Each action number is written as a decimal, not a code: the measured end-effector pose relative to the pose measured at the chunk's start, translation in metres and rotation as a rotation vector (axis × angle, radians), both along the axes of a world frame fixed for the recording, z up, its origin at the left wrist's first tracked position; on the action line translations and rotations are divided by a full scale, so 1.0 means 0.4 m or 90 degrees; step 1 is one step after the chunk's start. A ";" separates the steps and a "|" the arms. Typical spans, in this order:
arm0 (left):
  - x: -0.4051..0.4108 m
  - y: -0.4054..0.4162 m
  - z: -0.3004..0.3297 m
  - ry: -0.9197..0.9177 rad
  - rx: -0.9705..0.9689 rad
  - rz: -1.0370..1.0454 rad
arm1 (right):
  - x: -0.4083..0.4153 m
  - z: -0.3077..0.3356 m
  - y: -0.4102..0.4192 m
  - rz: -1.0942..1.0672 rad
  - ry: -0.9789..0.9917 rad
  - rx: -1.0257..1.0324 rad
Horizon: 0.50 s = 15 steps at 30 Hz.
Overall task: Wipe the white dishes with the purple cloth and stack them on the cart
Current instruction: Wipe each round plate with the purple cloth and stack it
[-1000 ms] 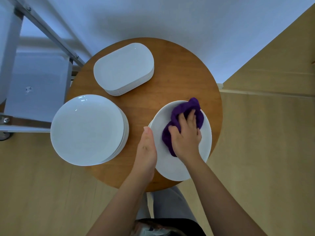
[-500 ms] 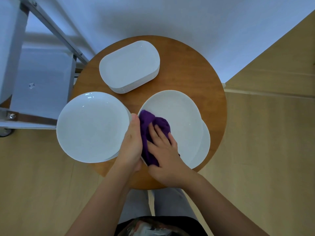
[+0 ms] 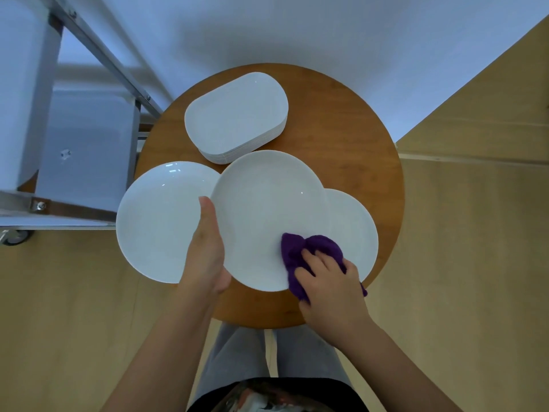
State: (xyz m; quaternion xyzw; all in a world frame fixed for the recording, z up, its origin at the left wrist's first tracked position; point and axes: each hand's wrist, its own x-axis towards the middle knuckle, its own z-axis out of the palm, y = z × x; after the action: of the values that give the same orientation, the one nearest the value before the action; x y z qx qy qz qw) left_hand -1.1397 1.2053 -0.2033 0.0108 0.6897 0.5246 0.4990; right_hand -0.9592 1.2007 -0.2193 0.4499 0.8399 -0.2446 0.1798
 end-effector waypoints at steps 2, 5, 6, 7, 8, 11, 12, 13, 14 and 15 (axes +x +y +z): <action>0.004 -0.007 0.004 0.022 -0.013 -0.007 | -0.008 0.015 -0.003 -0.092 0.042 0.046; 0.003 -0.012 0.012 0.064 -0.042 -0.031 | -0.006 0.059 0.000 -0.430 0.291 0.079; 0.001 -0.011 0.016 0.066 -0.047 -0.038 | -0.007 0.077 -0.001 -0.521 0.412 0.079; -0.001 -0.007 0.019 0.063 -0.052 -0.048 | -0.015 0.097 -0.005 -0.558 0.487 0.090; 0.001 -0.004 0.021 0.059 -0.063 -0.058 | -0.029 0.113 -0.014 -0.556 0.537 0.071; 0.017 -0.001 0.032 -0.009 -0.085 -0.100 | -0.113 0.135 -0.033 -0.423 0.585 -0.230; 0.021 -0.005 0.033 -0.048 -0.076 -0.101 | -0.137 0.129 -0.039 -0.325 0.549 -0.309; 0.022 -0.011 0.033 -0.065 -0.066 -0.109 | -0.155 0.121 -0.038 -0.225 0.493 -0.321; 0.021 -0.019 0.033 -0.063 -0.057 -0.126 | -0.164 0.107 -0.035 -0.148 0.455 -0.281; 0.020 -0.026 0.033 -0.056 -0.044 -0.141 | -0.167 0.096 -0.029 -0.103 0.441 -0.221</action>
State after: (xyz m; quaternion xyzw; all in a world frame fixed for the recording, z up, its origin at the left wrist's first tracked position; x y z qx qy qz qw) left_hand -1.1317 1.1949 -0.1902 0.0464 0.6792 0.4424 0.5839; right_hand -1.0258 1.1893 -0.1810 0.3685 0.7586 -0.5339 -0.0606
